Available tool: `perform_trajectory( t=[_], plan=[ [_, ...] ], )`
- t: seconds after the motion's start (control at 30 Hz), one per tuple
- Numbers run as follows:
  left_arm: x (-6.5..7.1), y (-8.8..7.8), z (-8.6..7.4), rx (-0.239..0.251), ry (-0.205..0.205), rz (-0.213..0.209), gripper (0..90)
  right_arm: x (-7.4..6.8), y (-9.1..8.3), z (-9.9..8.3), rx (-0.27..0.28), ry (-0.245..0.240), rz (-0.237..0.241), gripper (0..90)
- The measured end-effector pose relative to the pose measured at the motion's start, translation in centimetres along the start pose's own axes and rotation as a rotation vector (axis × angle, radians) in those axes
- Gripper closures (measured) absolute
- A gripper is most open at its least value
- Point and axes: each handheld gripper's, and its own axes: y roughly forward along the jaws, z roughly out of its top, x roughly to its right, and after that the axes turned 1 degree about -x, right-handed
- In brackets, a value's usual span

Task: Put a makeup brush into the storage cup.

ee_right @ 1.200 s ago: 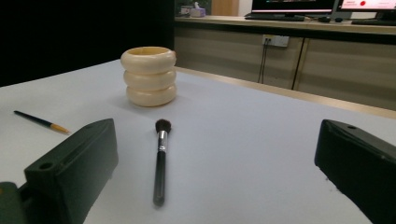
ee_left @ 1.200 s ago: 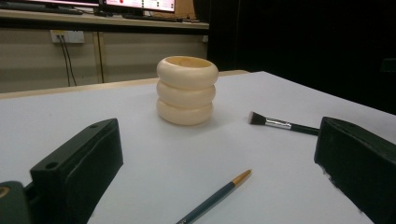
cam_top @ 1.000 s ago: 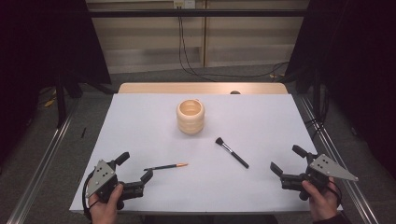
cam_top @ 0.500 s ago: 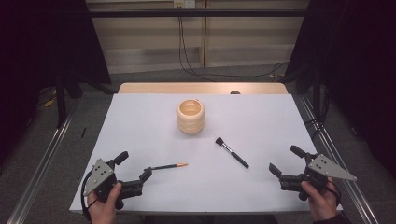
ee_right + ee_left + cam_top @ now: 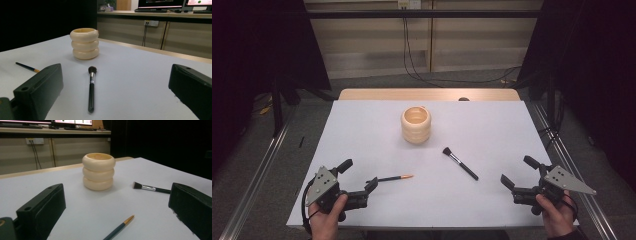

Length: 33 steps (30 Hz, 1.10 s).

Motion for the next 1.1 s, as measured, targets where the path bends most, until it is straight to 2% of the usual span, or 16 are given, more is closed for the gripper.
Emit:
perform_trajectory(
  t=[0.33,0.57,0.6,0.63,0.83,0.97,1.0,1.1],
  plan=[
    [0.2,1.6,1.7,-0.003,0.070,-0.041,1.0,0.0,0.1,-0.1,-0.002,0.003,0.000,0.0],
    [-0.1,2.6,2.7,-0.011,0.086,-0.055,1.2,0.0,0.1,-0.1,-0.007,0.002,0.008,0.0],
    [-0.2,3.0,2.9,-0.019,0.096,-0.076,1.2,0.0,0.1,-0.1,-0.010,0.007,0.008,0.0],
    [-0.2,3.2,3.0,-0.027,0.093,-0.065,1.5,0.0,0.1,-0.1,-0.008,0.009,0.006,0.0],
    [-0.4,4.5,3.7,-0.023,0.089,-0.090,1.4,0.0,0.1,-0.1,-0.007,0.004,0.004,0.0],
    [-0.5,5.0,4.1,-0.019,0.089,-0.081,1.3,0.0,0.1,-0.1,-0.014,0.013,0.014,0.0],
    [-0.4,5.4,4.4,-0.014,0.082,-0.091,1.3,0.0,0.2,-0.1,-0.011,0.012,0.016,0.0],
    [-0.2,5.7,4.7,-0.020,0.093,-0.096,1.2,-0.1,0.2,-0.1,-0.008,0.011,0.015,0.0]
  ],
)
